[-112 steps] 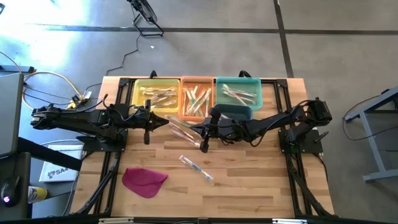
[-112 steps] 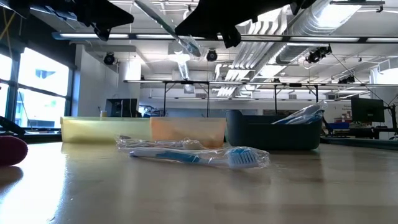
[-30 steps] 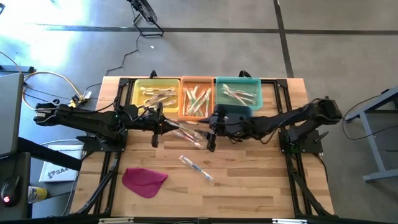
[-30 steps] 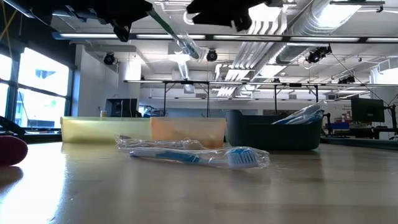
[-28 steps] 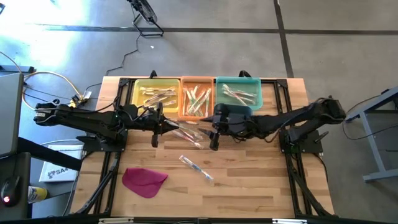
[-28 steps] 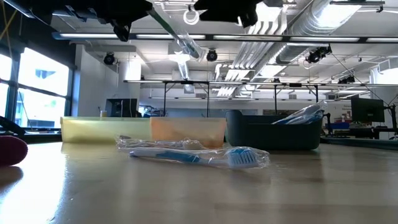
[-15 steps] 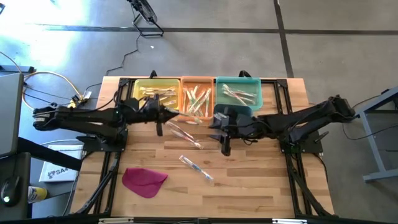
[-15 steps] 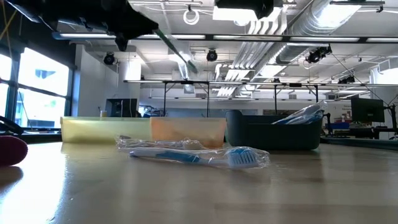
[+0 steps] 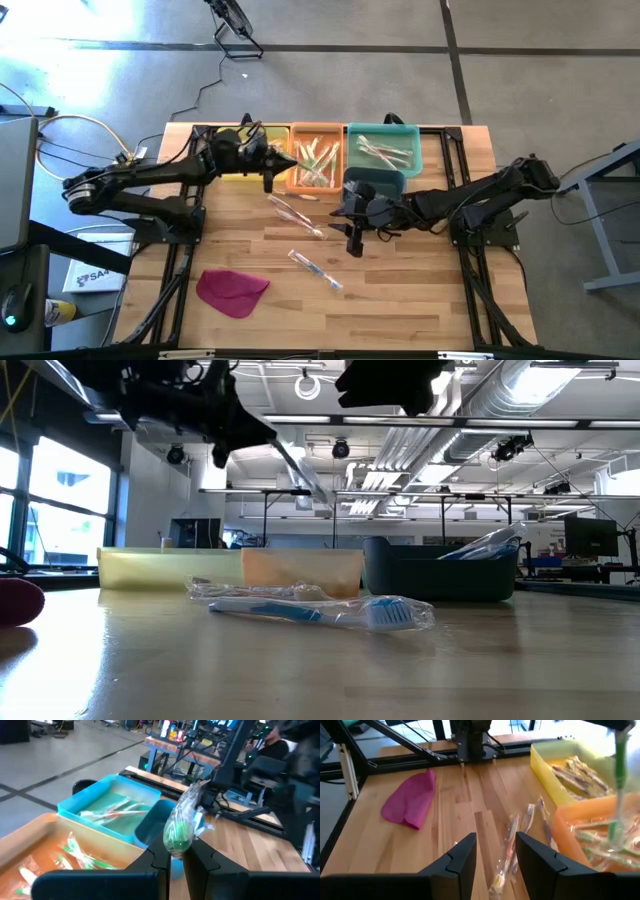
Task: Pick & Place Toothbrushes
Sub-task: Put the green toothbrush into the orange bin
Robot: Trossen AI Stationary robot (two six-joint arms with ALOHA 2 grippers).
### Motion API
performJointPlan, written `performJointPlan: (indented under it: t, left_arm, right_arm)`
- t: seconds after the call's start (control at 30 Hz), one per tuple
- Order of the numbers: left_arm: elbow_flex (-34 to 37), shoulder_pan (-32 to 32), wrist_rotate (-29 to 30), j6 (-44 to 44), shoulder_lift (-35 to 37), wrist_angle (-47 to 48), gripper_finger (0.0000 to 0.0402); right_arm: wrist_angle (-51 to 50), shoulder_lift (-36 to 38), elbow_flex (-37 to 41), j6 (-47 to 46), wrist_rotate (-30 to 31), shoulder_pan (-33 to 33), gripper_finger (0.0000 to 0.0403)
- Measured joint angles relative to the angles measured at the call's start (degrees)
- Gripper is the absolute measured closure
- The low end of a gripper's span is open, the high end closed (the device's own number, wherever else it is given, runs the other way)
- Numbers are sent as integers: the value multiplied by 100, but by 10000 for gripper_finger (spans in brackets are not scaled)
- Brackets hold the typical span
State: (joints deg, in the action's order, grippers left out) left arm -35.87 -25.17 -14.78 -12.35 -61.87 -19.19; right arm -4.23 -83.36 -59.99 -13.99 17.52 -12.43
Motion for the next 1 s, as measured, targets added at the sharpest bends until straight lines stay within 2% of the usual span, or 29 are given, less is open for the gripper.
performJointPlan:
  t: [0.17, 0.33, 0.53, 0.73, 1.0]
  left_arm:
    - [-367, -270, -277, -4, -620, 186, 379]
    - [-654, -453, -295, -19, -1247, 226, 373]
    - [-1018, -575, -236, -21, -1868, 225, 376]
    - [-1303, -597, -236, -23, -2275, 298, 377]
    - [-1330, -601, -32, -145, -2586, 416, 377]
  right_arm:
    - [-32, -149, 0, -285, -10, 4, 275]
    - [-111, -216, -7, -410, -270, 2, 275]
    - [-179, -333, -5, -426, -299, -66, 275]
    - [-181, -430, 4, -447, -295, -111, 275]
    - [-87, -557, -7, -449, -300, -125, 275]
